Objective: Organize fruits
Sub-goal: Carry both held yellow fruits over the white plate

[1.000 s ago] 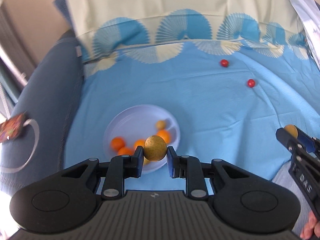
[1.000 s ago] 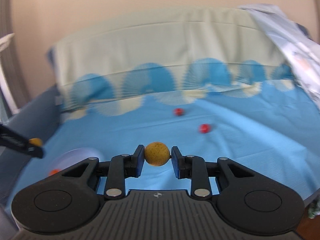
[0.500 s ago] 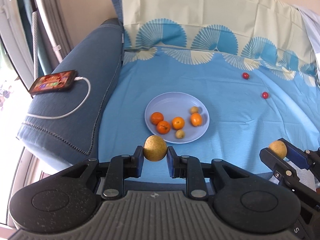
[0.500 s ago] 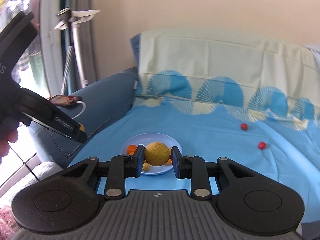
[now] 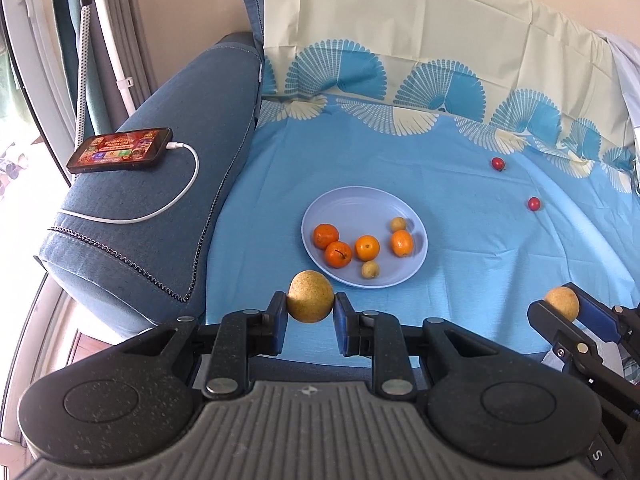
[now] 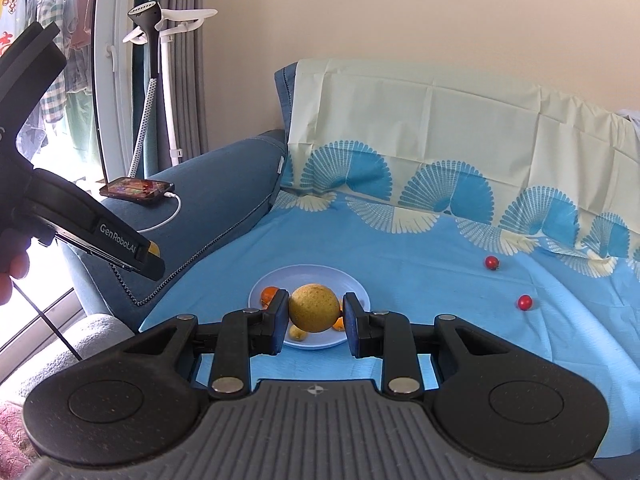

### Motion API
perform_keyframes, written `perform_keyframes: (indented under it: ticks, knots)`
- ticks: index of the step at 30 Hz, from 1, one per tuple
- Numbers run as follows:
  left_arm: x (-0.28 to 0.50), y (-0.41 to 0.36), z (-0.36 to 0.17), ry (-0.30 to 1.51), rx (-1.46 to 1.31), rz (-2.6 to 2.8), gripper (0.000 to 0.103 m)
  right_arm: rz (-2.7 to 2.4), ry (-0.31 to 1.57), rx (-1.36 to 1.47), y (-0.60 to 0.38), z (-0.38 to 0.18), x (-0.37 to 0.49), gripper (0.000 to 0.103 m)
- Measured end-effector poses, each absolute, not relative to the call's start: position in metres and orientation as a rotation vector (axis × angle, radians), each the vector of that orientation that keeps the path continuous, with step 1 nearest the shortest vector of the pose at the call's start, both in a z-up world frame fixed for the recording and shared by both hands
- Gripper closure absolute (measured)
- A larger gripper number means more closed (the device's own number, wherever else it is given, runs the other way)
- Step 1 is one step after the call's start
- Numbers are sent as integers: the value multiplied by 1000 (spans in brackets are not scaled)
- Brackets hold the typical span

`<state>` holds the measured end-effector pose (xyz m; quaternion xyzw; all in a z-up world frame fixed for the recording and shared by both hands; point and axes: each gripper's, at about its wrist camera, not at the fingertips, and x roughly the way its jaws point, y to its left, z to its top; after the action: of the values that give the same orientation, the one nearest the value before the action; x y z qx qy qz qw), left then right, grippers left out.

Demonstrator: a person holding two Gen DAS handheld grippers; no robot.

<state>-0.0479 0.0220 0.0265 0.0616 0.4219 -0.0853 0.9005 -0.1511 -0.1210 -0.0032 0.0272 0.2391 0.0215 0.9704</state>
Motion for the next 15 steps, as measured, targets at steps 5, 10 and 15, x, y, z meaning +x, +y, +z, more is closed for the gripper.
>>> perform_keyframes:
  ticks: [5, 10, 15]
  knots:
    - [-44, 22, 23, 883, 127, -175, 76, 40, 497, 57, -121, -6, -147, 73]
    - [-37, 19, 17, 899, 135, -173, 76, 41, 510, 59, -120, -9, -142, 73]
    - [-25, 16, 9, 923, 142, -174, 76, 41, 529, 64, -122, -14, -134, 73]
